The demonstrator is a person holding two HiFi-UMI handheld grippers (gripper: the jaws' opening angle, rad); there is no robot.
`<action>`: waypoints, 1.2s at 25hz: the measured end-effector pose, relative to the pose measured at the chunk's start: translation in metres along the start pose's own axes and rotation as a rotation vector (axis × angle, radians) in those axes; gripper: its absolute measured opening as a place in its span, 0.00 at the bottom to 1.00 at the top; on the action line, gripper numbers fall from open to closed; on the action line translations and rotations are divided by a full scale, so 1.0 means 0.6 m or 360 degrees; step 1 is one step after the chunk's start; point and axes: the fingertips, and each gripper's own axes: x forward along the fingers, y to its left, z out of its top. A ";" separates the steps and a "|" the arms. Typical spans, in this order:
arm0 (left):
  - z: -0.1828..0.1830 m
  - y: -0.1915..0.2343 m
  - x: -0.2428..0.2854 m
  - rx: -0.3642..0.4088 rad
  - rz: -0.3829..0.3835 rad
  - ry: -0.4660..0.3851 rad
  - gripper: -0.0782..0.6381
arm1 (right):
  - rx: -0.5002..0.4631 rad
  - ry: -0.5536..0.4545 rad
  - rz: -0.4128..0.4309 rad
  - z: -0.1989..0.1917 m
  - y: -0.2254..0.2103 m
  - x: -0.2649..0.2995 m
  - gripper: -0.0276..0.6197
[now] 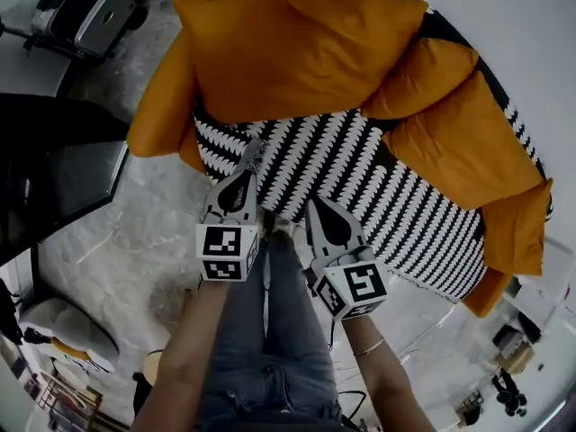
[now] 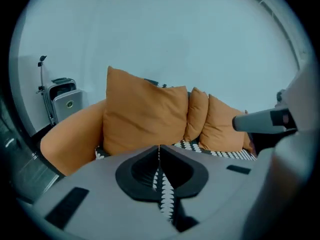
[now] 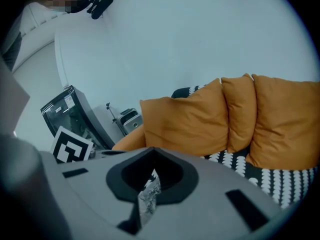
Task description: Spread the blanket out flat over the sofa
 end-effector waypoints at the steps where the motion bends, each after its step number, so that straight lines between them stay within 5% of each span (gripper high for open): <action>1: -0.012 0.000 0.014 -0.0002 0.0009 0.0017 0.14 | 0.0001 0.0017 0.0008 -0.009 -0.009 0.007 0.06; 16: -0.122 0.001 0.171 -0.0056 0.0061 0.0131 0.17 | -0.0015 0.0083 0.0033 -0.096 -0.115 0.090 0.06; 22: -0.168 0.085 0.241 -0.0058 0.0151 0.0204 0.22 | 0.0031 0.0112 0.0028 -0.133 -0.130 0.187 0.06; 30: -0.211 0.058 0.272 -0.0104 0.0244 0.0302 0.29 | 0.0036 0.0146 0.0053 -0.151 -0.154 0.161 0.06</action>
